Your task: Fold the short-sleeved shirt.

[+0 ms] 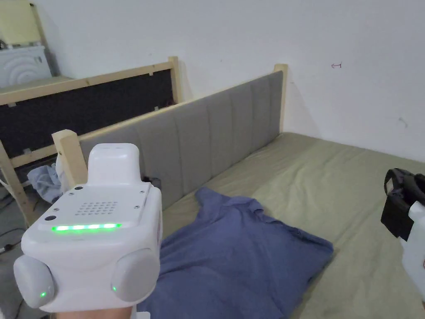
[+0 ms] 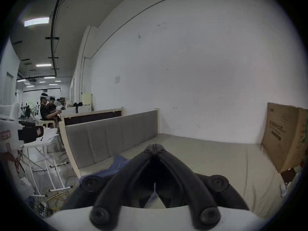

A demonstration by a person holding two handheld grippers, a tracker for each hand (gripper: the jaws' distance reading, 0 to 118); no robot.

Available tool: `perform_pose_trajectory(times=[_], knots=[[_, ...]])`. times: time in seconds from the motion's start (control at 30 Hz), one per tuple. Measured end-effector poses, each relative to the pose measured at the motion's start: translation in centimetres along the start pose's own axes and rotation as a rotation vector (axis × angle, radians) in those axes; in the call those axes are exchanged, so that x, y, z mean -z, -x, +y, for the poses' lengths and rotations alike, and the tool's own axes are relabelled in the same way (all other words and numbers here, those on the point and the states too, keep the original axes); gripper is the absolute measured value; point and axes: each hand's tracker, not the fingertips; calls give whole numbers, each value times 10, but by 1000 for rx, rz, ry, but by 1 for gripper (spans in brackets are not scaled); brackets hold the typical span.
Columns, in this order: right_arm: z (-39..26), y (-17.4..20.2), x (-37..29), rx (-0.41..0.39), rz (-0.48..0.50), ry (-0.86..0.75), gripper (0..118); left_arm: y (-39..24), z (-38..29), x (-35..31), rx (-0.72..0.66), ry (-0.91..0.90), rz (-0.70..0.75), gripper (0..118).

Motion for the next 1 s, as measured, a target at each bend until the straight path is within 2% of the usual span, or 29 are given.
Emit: perform_pose_trajectory(times=[0.2, 0.33, 0.37, 0.4, 0.43, 0.47, 0.5, 0.6, 0.63, 0.77, 0.8, 0.83, 0.87, 0.9, 0.93, 0.97, 1.0], knots=[[3, -17, 4, -29, -41, 5, 0, -45, -21, 59, 40, 130, -148, 0], [-8, -41, 15, -49, -95, 43, 0, -96, -73, 150, 7, 389, -335, 2], [-12, -46, 19, -54, -104, 58, 0, -108, -90, 175, -6, 462, -391, 26], [-18, -52, 25, -61, -120, 77, 0, -121, -108, 199, -18, 535, -400, 77], [-24, -58, 29, -74, -140, 97, 0, -139, -129, 229, 14, 648, -408, 118], [-30, -64, 33, -84, -157, 116, 0, -151, -150, 250, 58, 749, -376, 106], [-35, -70, 37, -85, -162, 130, 0, -167, -164, 272, 65, 734, -362, 101], [-57, -88, 53, -83, -191, 184, 0, -203, -212, 334, 102, 842, -335, 111], [-65, -94, 57, -80, -204, 205, 0, -198, -207, 303, 62, 855, -340, 114], [-90, -107, 72, -80, -213, 267, 0, -223, -251, 339, -6, 993, -311, 115], [-94, -109, 74, -80, -212, 277, 0, -227, -260, 339, 1, 1014, -300, 117], [-97, -111, 75, -80, -211, 283, 0, -231, -267, 335, 74, 992, -270, 118], [-99, -112, 76, -80, -207, 291, 0, -236, -269, 327, 107, 936, -306, 117], [-101, -114, 76, -80, -207, 296, 0, -235, -271, 326, 112, 910, -289, 113], [-104, -116, 75, -81, -209, 297, 0, -234, -266, 328, 90, 963, -277, 103], [-105, -117, 75, -84, -209, 299, 0, -234, -260, 328, 63, 934, -265, 87], [-105, -118, 74, -83, -210, 301, 0, -234, -257, 325, 66, 913, -265, 64]])
